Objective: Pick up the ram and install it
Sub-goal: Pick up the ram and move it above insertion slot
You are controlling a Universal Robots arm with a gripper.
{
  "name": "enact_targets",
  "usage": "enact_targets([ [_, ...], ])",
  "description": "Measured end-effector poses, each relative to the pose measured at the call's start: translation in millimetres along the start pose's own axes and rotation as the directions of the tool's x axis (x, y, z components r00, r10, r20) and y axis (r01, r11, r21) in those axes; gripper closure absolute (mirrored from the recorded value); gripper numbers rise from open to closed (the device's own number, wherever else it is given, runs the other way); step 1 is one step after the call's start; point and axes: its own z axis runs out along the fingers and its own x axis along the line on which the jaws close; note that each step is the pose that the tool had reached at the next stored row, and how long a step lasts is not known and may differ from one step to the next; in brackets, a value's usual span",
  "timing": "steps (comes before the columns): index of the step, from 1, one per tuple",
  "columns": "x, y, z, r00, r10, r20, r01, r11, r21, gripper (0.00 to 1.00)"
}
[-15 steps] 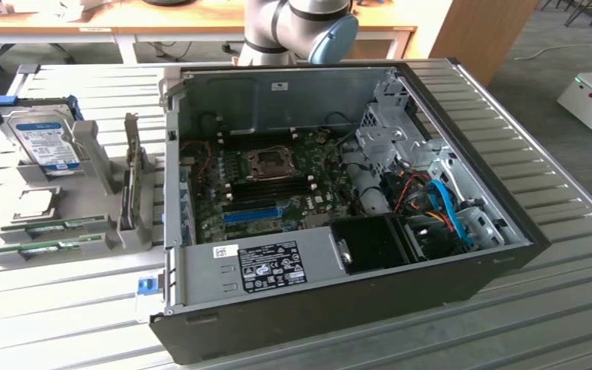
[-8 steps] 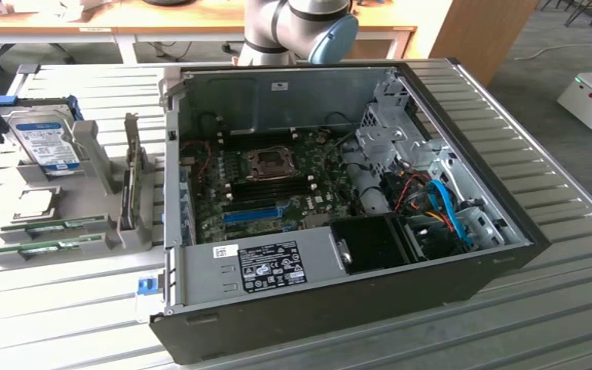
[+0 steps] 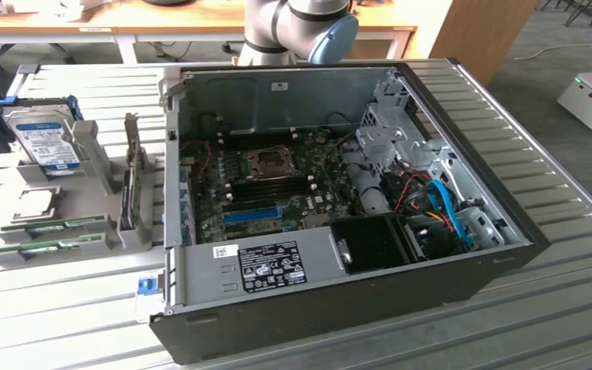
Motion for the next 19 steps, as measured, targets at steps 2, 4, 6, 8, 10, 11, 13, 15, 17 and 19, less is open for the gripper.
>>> enact_targets([
  [2,0.1,-0.2,3.8,1.0000,0.000,0.0000,0.000,1.0000,0.0000,0.76],
  [4,0.2,-0.3,7.4,1.0000,0.000,0.0000,0.000,1.0000,0.0001,0.76],
  [6,0.3,-0.5,10.9,1.0000,0.000,-0.0001,0.000,1.0000,-0.0001,0.76],
  [8,0.4,-0.7,14.6,1.0000,0.000,-0.0001,0.000,1.0000,-0.0001,0.76],
  [10,0.4,-0.8,18.2,1.0000,0.000,-0.0001,0.000,1.0000,-0.0001,0.76],
  [11,0.5,-0.9,20.0,1.0000,0.000,-0.0001,0.000,1.0000,-0.0001,0.76],
  [13,0.6,-1.1,23.6,1.0000,0.000,0.0000,0.000,1.0000,0.0000,0.76],
  [15,0.6,-1.2,27.0,1.0000,0.000,0.0000,0.000,1.0000,0.0000,0.76],
  [17,0.7,-1.4,29.9,1.0000,0.000,-0.0001,0.000,1.0000,0.0000,0.76],
  [19,0.8,-1.5,33.1,1.0000,0.000,-0.0001,0.000,1.0000,0.0000,0.76],
])
